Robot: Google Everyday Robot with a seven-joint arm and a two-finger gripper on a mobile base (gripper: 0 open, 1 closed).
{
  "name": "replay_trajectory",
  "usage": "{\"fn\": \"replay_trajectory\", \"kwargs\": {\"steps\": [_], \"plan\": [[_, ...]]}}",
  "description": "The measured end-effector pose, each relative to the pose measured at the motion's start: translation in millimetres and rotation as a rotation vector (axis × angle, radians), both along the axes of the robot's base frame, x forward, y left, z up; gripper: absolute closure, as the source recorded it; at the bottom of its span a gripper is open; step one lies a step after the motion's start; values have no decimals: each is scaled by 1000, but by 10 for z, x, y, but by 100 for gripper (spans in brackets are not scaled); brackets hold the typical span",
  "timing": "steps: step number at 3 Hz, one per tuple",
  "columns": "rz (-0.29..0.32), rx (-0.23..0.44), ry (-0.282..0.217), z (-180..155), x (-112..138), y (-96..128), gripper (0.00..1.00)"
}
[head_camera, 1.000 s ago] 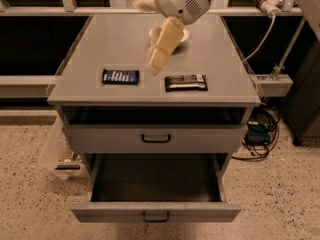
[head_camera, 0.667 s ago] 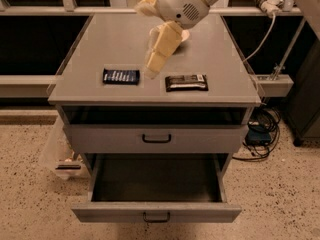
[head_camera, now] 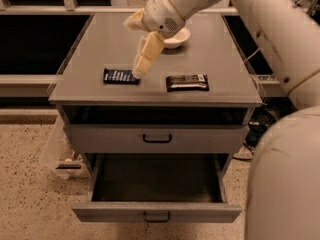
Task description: Place rxbar blueberry into middle drawer
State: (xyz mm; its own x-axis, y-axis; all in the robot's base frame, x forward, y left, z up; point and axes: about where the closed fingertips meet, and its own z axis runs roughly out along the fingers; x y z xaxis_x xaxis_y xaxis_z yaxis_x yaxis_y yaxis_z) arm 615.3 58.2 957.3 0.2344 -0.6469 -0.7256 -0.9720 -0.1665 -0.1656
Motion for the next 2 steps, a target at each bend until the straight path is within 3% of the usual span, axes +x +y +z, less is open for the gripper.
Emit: {"fn": "replay_trajectory", "kwargs": {"steps": [1, 2], "plan": [[74, 49, 59, -315, 209, 299, 0], [131, 61, 84, -543, 375, 541, 0]]}}
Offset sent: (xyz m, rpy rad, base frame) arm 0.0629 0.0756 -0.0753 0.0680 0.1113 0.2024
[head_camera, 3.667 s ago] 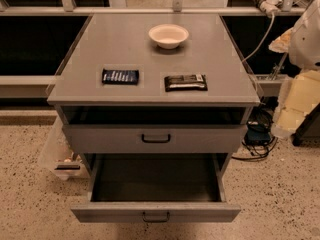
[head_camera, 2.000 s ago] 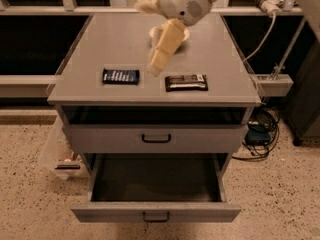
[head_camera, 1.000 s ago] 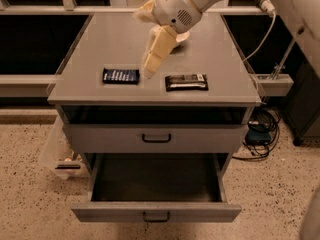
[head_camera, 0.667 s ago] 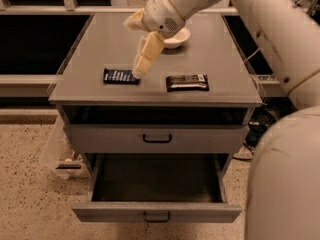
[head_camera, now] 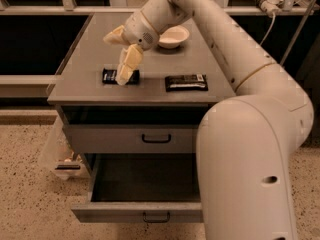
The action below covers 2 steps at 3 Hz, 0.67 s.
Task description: Place rxbar blueberry into middle drawer
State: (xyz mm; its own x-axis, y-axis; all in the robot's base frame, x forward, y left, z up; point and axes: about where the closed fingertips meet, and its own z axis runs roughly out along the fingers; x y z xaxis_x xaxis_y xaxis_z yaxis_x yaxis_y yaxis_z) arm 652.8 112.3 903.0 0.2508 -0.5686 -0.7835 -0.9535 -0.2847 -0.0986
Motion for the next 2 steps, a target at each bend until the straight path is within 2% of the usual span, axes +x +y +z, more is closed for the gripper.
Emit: {"fn": "replay_trajectory", "kwargs": {"steps": [1, 2], "plan": [[-1, -32, 25, -236, 121, 35, 0], [-6, -39, 19, -239, 118, 69, 0]]}}
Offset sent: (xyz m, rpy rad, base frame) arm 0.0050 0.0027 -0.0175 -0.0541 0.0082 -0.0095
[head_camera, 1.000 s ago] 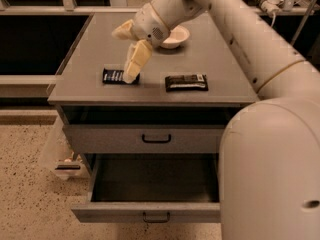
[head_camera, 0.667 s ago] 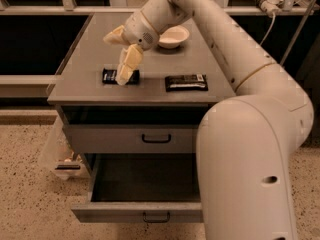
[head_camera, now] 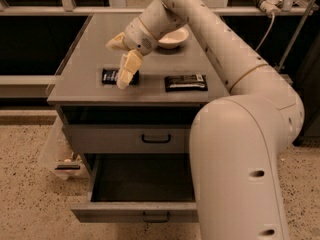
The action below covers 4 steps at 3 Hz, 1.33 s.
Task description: Place rxbar blueberry into middle drawer
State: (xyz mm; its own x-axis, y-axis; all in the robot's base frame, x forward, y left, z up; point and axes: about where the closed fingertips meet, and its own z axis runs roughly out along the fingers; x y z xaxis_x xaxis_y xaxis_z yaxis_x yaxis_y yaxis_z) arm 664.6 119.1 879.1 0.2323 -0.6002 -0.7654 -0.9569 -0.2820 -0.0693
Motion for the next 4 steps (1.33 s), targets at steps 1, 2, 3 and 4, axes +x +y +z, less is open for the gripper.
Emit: {"fn": "replay_trajectory", "kwargs": {"steps": [1, 2, 3, 4], "plan": [[-81, -62, 23, -142, 65, -200, 0], [-187, -123, 8, -219, 135, -486, 0], [-252, -151, -13, -250, 147, -675, 0], [-252, -146, -6, -335, 153, -616, 0]]}}
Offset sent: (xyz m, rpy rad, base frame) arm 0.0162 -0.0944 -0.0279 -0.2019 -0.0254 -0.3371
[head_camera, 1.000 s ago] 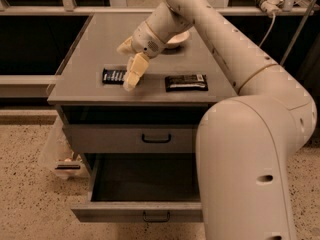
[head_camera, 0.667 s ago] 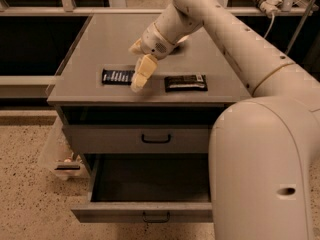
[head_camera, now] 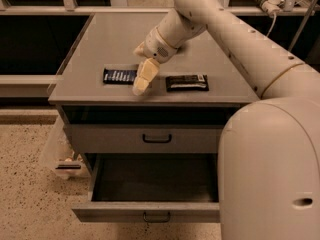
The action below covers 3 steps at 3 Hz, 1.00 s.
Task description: Place rxbar blueberry into middle drawer
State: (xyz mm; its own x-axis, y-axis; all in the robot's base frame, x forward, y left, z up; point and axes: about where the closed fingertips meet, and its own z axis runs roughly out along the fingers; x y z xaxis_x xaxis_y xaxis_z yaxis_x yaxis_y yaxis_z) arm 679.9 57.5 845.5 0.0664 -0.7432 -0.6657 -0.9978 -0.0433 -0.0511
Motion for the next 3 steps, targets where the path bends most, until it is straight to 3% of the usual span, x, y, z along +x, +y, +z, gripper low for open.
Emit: {"fn": "replay_trajectory", "kwargs": {"steps": [3], "plan": [[42, 58, -38, 99, 186, 422, 0]]}}
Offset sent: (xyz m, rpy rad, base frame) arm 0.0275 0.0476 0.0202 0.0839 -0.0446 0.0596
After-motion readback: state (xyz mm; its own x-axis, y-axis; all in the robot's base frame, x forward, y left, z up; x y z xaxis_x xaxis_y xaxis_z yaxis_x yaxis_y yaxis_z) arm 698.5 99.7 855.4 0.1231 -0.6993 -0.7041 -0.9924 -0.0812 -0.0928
